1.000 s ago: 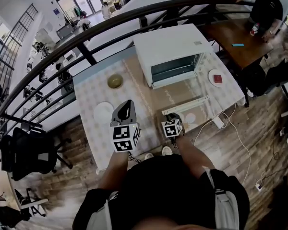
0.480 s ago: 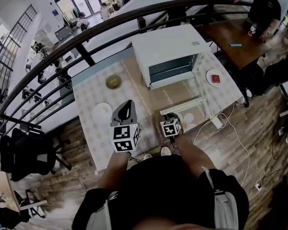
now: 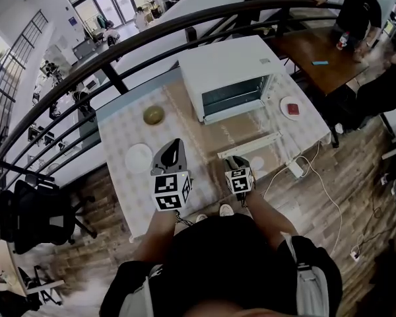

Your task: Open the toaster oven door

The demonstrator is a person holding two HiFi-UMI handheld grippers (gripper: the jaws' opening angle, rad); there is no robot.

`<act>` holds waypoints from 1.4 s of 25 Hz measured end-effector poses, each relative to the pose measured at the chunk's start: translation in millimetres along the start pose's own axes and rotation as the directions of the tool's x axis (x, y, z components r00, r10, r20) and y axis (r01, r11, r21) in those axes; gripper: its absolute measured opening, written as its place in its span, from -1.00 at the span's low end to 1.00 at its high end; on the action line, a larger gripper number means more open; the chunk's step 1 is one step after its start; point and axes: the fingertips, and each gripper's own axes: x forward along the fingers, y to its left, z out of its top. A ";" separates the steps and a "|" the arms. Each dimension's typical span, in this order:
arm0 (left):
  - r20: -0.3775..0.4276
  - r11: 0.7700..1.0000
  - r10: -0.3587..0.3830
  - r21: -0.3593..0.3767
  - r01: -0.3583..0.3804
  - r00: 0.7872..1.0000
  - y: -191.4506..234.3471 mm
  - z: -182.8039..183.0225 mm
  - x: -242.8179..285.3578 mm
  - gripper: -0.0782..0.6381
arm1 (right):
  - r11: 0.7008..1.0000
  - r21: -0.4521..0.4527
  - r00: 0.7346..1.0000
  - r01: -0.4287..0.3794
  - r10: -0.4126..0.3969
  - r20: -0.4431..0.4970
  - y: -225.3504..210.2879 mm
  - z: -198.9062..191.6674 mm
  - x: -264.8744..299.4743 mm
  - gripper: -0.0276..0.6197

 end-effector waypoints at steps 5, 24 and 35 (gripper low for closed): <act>0.004 1.000 -0.020 -0.003 0.020 1.000 -5.1 0.8 5.1 -0.75 | 0.993 0.104 0.979 0.054 -0.074 0.189 -21.9 47.5 -46.1 -0.53; 0.058 0.991 -0.134 0.013 0.134 0.989 -48.5 21.7 28.6 -0.75 | 0.975 0.087 0.688 0.206 -0.207 0.696 -63.4 252.8 -236.8 -0.91; 0.064 0.987 -0.162 0.031 0.160 0.985 -60.1 29.3 33.9 -0.75 | 0.965 0.141 0.687 0.219 -0.255 0.681 -77.3 244.7 -241.1 -0.91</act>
